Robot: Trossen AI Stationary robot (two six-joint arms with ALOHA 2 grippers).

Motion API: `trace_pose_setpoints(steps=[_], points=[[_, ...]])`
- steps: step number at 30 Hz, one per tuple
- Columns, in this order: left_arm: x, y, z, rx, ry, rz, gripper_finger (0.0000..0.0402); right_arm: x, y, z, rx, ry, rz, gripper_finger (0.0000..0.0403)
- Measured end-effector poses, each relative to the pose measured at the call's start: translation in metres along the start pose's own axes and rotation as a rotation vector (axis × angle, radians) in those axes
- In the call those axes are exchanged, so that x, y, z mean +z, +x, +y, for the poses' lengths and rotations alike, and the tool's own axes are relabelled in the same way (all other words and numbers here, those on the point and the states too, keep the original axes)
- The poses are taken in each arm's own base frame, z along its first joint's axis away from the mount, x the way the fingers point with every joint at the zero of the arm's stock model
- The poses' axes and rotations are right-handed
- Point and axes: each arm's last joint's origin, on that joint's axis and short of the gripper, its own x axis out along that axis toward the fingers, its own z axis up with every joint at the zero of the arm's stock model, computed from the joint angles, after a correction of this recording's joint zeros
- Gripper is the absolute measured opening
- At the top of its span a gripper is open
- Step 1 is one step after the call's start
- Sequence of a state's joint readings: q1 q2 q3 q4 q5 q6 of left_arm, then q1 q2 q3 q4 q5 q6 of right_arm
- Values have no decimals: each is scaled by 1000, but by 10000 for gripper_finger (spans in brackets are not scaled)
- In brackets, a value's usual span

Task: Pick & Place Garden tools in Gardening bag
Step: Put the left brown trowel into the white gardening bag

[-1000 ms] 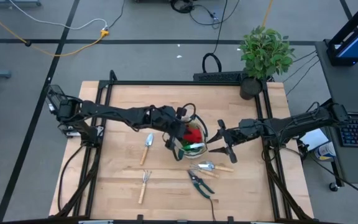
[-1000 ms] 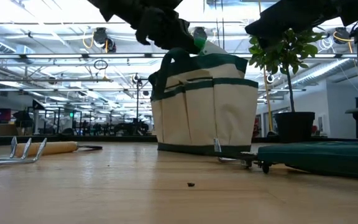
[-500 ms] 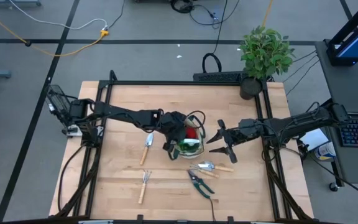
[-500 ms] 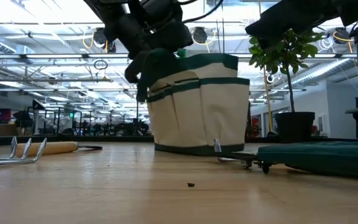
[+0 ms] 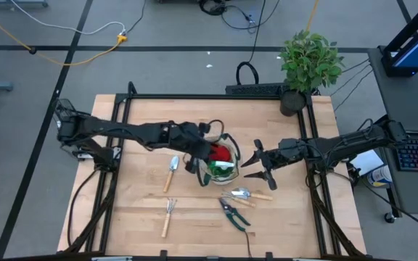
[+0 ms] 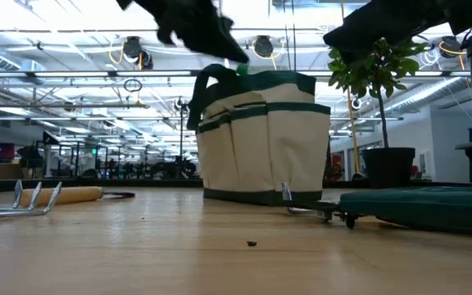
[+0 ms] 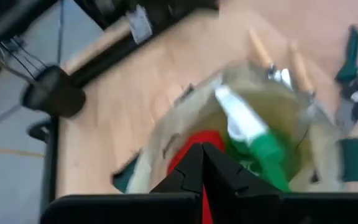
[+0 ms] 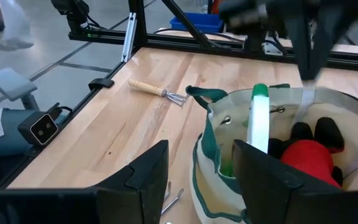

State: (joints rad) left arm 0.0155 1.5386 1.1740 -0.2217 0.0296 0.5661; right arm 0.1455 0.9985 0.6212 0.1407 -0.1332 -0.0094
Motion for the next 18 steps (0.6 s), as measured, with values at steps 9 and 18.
trace_pose_setpoints(steps=[9, 18], points=[[11, -70, -5, 4, -150, 14, 39, -8, 0, 4, 18, 54, 80, 171], [-15, -85, -19, -30, -493, 323, 101, -24, 18, 22, 81, 160, 205, 171]])
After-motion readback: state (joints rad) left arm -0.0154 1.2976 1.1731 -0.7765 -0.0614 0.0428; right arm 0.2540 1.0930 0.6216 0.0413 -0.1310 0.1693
